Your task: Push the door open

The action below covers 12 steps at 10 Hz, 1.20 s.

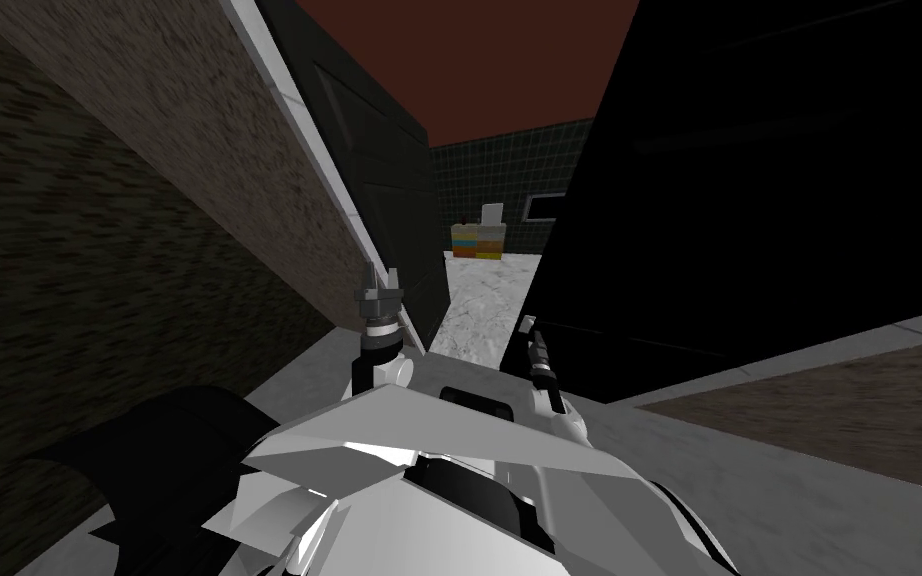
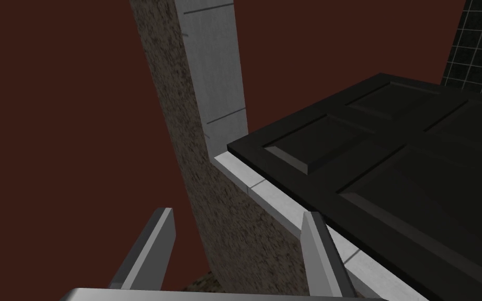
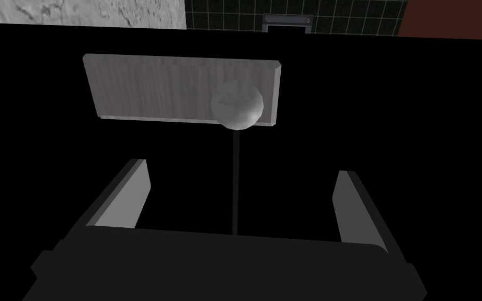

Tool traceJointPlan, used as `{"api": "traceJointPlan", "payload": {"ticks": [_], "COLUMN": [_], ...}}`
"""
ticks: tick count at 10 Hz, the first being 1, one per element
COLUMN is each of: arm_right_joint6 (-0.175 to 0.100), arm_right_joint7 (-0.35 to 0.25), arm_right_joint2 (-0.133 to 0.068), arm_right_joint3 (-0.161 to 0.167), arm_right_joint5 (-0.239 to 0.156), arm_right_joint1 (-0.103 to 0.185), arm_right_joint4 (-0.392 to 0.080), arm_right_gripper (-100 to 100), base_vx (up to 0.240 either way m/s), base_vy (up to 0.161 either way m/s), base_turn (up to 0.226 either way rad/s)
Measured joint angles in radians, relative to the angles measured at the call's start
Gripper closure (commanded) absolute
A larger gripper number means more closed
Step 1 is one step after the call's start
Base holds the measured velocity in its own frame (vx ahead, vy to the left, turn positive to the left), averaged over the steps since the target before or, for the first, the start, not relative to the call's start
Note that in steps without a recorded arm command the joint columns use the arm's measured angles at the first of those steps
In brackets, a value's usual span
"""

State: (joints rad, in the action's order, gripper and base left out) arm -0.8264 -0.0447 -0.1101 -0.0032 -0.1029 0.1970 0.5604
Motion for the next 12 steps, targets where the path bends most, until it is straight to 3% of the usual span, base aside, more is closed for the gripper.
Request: {"api": "traceJointPlan", "payload": {"ticks": [6,7,12], "arm_right_joint6": [-0.012,-0.013,-0.01], "arm_right_joint7": [0.006,0.006,0.006], "arm_right_joint2": [0.003,0.003,0.003], "arm_right_joint3": [-0.011,-0.011,-0.011], "arm_right_joint5": [-0.006,-0.005,-0.005], "arm_right_joint1": [0.0,0.0,0.0], "arm_right_joint4": [-0.015,-0.015,-0.016], "arm_right_gripper": [-100,100,100], "base_vx": [0.167,-0.012,-0.01], "base_vy": [-0.015,0.001,0.0], "base_turn": [0.019,0.005,0.001]}}
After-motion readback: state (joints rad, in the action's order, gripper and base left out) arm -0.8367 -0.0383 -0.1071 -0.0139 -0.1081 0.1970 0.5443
